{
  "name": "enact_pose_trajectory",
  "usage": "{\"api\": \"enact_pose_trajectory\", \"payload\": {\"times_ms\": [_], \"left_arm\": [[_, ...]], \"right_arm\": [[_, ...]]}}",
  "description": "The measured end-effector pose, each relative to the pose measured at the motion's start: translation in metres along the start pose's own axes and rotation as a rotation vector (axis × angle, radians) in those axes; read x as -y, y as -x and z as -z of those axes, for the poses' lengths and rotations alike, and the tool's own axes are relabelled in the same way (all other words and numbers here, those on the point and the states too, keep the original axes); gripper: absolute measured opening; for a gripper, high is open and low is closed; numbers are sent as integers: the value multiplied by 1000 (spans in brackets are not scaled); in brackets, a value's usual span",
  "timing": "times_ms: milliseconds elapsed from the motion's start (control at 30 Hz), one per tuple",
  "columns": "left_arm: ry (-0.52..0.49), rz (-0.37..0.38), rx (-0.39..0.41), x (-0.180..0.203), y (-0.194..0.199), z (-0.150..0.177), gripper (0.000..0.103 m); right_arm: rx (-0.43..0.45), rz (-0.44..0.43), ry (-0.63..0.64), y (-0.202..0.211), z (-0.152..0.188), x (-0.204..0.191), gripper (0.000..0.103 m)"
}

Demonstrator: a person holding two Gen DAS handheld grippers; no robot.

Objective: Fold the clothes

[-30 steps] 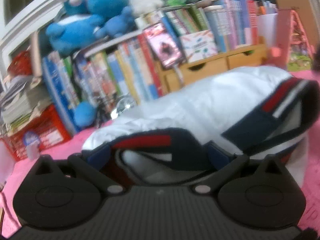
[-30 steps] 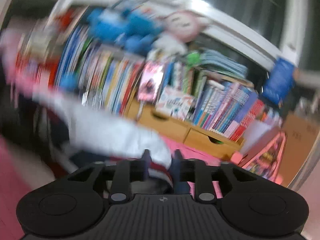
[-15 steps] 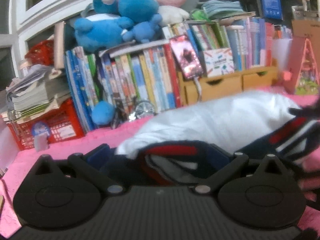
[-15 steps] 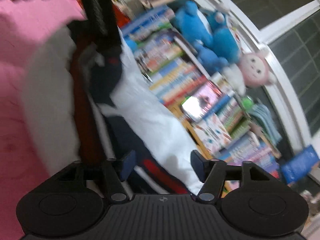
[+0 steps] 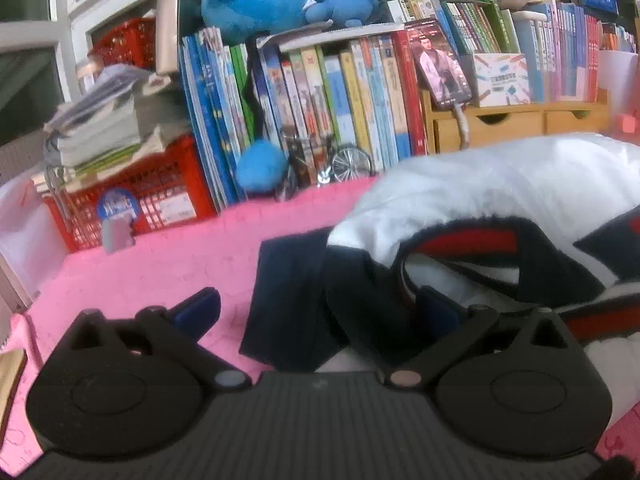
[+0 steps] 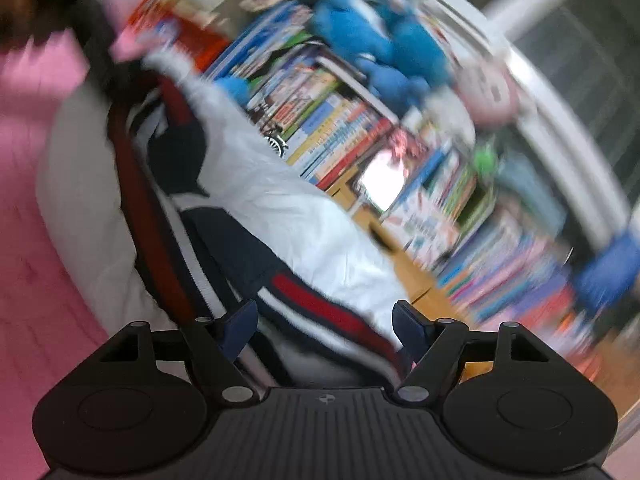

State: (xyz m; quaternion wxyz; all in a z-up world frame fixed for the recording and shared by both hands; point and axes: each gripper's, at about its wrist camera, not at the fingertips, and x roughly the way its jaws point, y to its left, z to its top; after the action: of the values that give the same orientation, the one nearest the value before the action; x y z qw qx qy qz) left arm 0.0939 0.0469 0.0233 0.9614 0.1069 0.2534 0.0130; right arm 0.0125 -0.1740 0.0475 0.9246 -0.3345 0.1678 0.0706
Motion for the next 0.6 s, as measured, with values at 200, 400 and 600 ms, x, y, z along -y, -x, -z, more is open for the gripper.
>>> {"api": "enact_pose_trajectory", "payload": {"times_ms": [200,400,600], "left_arm": [[-7,33,-1,8,2,2,103],[-30,41,-16,14,3,9,103],[-19,68,-43,14,2,18,103]], "right_arm": [[-17,143,244,-8,12,-20,74],[-7,169,366,-48,0,-45,75],[43,67,393,-43,-11,-59,72]]}}
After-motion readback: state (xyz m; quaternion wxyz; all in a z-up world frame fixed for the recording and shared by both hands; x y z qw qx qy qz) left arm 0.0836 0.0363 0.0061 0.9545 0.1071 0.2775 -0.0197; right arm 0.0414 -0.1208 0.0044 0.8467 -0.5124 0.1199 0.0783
